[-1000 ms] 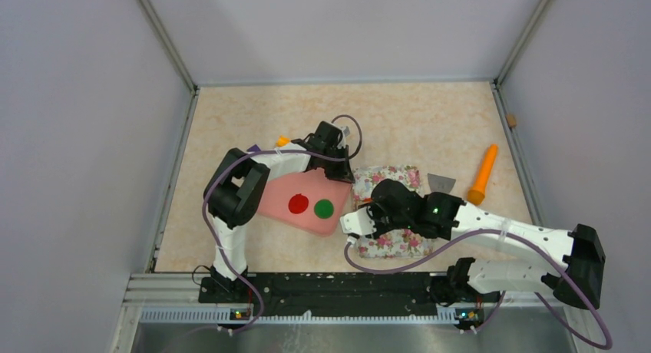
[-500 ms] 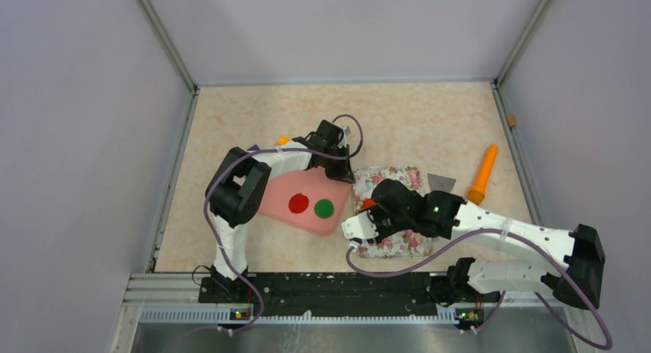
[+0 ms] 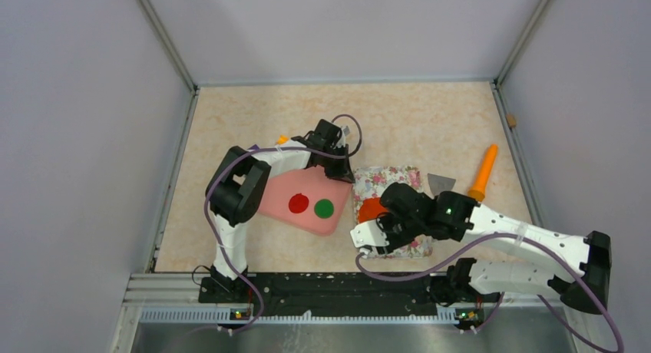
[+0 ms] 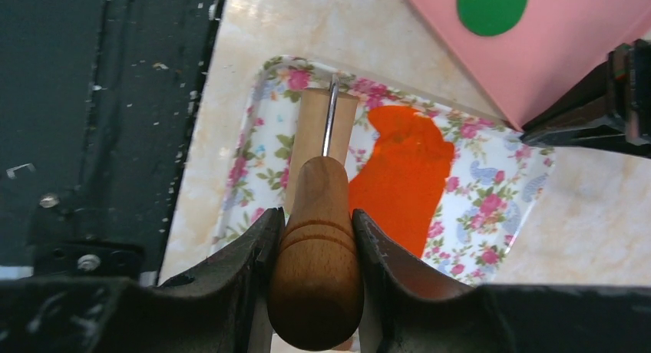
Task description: Roll out the dumpling wrappers from the dough
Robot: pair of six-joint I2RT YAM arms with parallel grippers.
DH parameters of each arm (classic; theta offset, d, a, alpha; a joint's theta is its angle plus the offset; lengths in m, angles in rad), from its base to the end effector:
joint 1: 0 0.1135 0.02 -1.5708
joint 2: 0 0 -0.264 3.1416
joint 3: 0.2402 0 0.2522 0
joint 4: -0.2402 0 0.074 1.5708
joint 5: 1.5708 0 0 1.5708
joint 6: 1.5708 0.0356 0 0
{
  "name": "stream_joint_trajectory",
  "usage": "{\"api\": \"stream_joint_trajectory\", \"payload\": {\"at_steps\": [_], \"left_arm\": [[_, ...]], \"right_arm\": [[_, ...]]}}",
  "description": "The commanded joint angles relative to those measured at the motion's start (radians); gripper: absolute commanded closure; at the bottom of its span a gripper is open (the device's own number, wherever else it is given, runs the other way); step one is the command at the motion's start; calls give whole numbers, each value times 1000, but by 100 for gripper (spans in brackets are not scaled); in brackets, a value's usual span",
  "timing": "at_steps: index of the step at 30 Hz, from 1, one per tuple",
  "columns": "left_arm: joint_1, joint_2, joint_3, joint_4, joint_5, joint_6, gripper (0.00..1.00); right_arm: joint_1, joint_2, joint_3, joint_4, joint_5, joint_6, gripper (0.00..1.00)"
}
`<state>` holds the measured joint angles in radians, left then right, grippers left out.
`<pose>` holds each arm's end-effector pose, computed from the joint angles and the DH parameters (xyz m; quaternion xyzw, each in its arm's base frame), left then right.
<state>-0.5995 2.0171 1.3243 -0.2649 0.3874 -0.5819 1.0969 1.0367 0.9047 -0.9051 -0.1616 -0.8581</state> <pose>0.3411 -0.2494 0.1539 0.0663 0.9350 -0.3174 0.1437 0.0825 0.1733 0.2740 -0.8090 0.5199 0.1086 0.2517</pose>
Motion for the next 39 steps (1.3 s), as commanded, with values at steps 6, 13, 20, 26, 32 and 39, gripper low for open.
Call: {"api": "stream_joint_trajectory", "payload": {"at_steps": [6,13,20,26,32,39], "left_arm": [[5,69,-37,19,-82,45,100],[6,-16,-36,12,-48,133,63],[40,-200,-9,-16,27,259,50],[96,-343,-19,-47,51,338,50],[118,-448,-58,-113,74,447,50],[116,-470,-184,-99,142,450,51]], "right_arm": [[10,-21,86,-251,-8,157,100],[-225,1,238,-260,-9,197,100],[-613,33,279,-167,-128,266,100],[-836,54,266,-9,-236,467,100],[-1027,91,187,109,-405,735,100],[-1054,74,44,251,-535,849,100]]}}
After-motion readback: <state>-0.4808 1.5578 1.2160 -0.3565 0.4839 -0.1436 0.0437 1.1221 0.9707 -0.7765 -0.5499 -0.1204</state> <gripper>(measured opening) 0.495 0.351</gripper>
